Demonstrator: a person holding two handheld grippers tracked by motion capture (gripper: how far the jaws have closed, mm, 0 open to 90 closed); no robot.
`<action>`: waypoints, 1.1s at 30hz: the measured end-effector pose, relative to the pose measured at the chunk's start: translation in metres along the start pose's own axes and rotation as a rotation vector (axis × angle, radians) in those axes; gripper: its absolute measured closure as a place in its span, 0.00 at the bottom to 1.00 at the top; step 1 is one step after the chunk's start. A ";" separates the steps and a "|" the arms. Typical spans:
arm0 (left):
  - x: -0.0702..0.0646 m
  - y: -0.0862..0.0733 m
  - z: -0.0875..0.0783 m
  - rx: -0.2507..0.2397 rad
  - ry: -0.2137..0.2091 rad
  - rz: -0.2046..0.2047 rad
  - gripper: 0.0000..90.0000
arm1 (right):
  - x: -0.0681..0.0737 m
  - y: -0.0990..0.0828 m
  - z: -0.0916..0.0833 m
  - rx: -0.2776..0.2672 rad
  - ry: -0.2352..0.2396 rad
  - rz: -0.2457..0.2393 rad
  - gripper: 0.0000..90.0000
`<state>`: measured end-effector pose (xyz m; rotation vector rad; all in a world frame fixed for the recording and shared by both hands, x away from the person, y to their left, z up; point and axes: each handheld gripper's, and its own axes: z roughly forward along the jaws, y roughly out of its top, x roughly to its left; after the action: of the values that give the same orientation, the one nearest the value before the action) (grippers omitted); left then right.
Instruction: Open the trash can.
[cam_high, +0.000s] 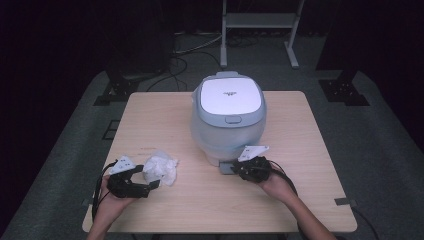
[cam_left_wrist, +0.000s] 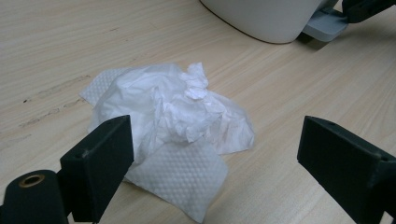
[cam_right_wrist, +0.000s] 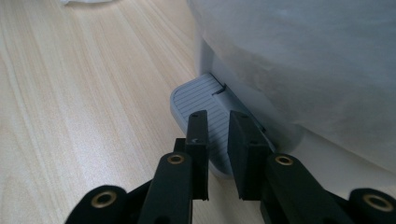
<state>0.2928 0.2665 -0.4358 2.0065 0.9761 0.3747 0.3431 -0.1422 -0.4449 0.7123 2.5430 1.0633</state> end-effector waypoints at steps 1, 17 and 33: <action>0.000 0.000 0.000 0.000 0.000 0.001 0.11 | 0.001 0.000 0.001 -0.005 0.000 -0.001 0.88; 0.001 -0.001 0.000 0.003 0.002 -0.004 0.11 | 0.004 0.003 0.010 -0.028 -0.057 0.011 0.90; 0.001 0.002 0.000 0.024 -0.002 -0.002 0.11 | 0.011 -0.001 0.014 -0.025 -0.084 -0.011 0.97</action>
<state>0.2949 0.2661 -0.4342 2.0265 0.9858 0.3609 0.3402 -0.1287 -0.4561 0.7208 2.4559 1.0370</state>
